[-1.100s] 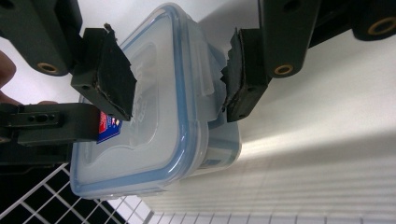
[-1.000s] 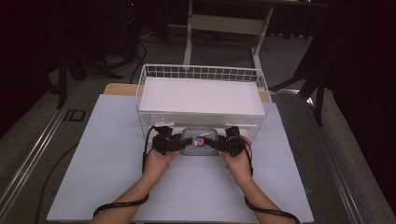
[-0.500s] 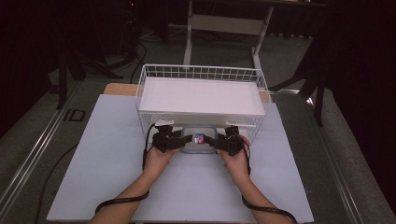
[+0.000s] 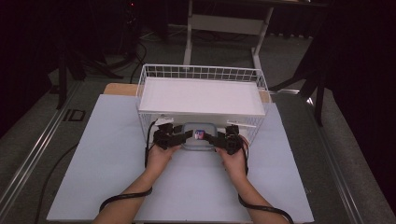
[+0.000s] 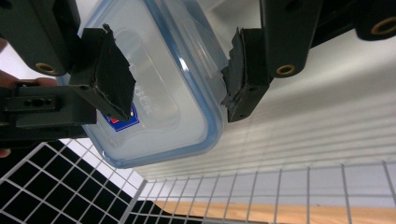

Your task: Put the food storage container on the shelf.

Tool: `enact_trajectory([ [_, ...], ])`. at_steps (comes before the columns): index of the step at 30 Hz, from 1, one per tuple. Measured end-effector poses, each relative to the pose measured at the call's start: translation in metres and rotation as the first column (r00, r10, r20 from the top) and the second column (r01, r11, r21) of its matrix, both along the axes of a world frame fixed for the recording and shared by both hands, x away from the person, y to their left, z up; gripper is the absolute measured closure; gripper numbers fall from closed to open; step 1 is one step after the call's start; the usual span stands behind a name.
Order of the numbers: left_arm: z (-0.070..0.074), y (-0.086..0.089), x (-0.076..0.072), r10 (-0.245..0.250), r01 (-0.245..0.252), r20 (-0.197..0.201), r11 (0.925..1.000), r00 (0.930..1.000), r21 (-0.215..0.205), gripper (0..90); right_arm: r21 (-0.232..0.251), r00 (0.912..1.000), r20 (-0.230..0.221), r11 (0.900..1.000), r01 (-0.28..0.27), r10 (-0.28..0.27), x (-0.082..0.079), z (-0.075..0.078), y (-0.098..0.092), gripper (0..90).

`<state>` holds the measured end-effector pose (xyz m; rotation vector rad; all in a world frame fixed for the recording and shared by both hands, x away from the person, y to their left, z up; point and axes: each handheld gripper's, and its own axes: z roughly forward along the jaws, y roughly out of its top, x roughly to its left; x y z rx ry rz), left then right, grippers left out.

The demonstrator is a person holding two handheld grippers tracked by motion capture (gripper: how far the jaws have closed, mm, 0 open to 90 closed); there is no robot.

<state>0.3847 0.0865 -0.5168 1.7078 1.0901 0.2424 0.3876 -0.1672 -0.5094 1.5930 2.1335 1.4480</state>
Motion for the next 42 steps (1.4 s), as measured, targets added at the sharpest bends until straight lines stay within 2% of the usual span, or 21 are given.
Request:
enact_trajectory([
  [1,0.000,0.000,0.001,0.004,-0.004,0.004,1.0000,1.0000,0.009,42.7,-0.032,0.9995,0.030,0.999,0.010,-0.009,0.000,0.002,0.002,30.3],
  [2,-0.001,0.000,0.001,0.008,-0.008,0.002,1.0000,1.0000,0.005,41.7,-0.044,0.9992,0.039,0.999,0.010,-0.008,0.000,0.002,0.003,29.8],
  [4,-0.003,0.000,0.002,0.006,-0.006,0.021,1.0000,0.9998,0.006,41.7,-0.044,0.9992,0.038,0.999,0.014,-0.012,0.001,0.003,0.003,29.9],
  [6,-0.003,0.000,0.002,0.008,-0.009,0.023,1.0000,0.9997,0.005,41.8,-0.043,0.9992,0.037,0.999,0.013,-0.012,0.002,0.002,0.003,30.0],
  [10,-0.001,0.001,-0.001,0.003,-0.003,0.029,0.9998,0.9996,0.021,42.1,-0.065,0.9976,0.065,0.997,0.029,-0.025,-0.002,0.005,0.002,31.3],
  [11,0.000,0.003,-0.002,-0.003,0.002,0.033,0.9999,0.9995,0.011,42.0,-0.065,0.9972,0.071,0.997,0.028,-0.024,-0.002,0.006,0.001,31.2],
  [14,0.003,0.006,-0.007,-0.001,0.001,0.027,1.0000,0.9996,-0.002,42.0,-0.053,0.9980,0.055,0.998,0.034,-0.031,-0.006,0.007,-0.003,31.1],
  [16,0.004,0.008,-0.010,-0.011,0.010,0.037,0.9999,0.9993,0.010,42.0,-0.051,0.9981,0.058,0.998,0.025,-0.022,-0.009,0.007,-0.005,31.1],
  [18,0.005,0.011,-0.015,-0.014,0.012,0.047,0.9994,0.9988,0.034,42.0,-0.063,0.9982,0.060,0.998,0.010,-0.006,-0.013,0.007,-0.005,31.0],
  [22,0.009,0.016,-0.023,-0.013,0.012,0.050,0.9996,0.9986,0.025,42.0,-0.055,0.9980,0.064,0.998,0.006,-0.003,-0.021,0.009,-0.009,31.0],
  [23,0.010,0.018,-0.026,-0.017,0.015,0.051,0.9992,0.9986,0.036,42.0,-0.054,0.9981,0.062,0.999,0.003,0.000,-0.023,0.010,-0.010,31.0],
  [32,0.018,0.023,-0.051,-0.060,0.057,0.062,0.9965,0.9962,0.061,42.0,-0.103,0.9922,0.120,0.994,-0.021,0.033,-0.047,0.020,-0.011,32.0],
  [35,0.023,0.025,-0.061,-0.074,0.070,0.067,0.9960,0.9950,0.056,42.0,-0.129,0.9876,0.149,0.991,-0.030,0.049,-0.055,0.023,-0.007,34.3],
  [37,0.025,0.027,-0.067,-0.081,0.079,0.065,0.9960,0.9946,0.041,41.9,-0.149,0.9851,0.158,0.988,-0.044,0.068,-0.059,0.024,-0.004,39.2],
  [40,0.025,0.031,-0.075,-0.092,0.090,0.059,0.9955,0.9941,0.031,37.9,-0.158,0.9854,0.149,0.986,-0.059,0.083,-0.062,0.022,-0.001,43.2],
  [42,0.025,0.035,-0.078,-0.096,0.095,0.061,0.9954,0.9936,0.009,34.9,-0.164,0.9858,0.143,0.984,-0.063,0.087,-0.063,0.019,0.001,45.9],
])
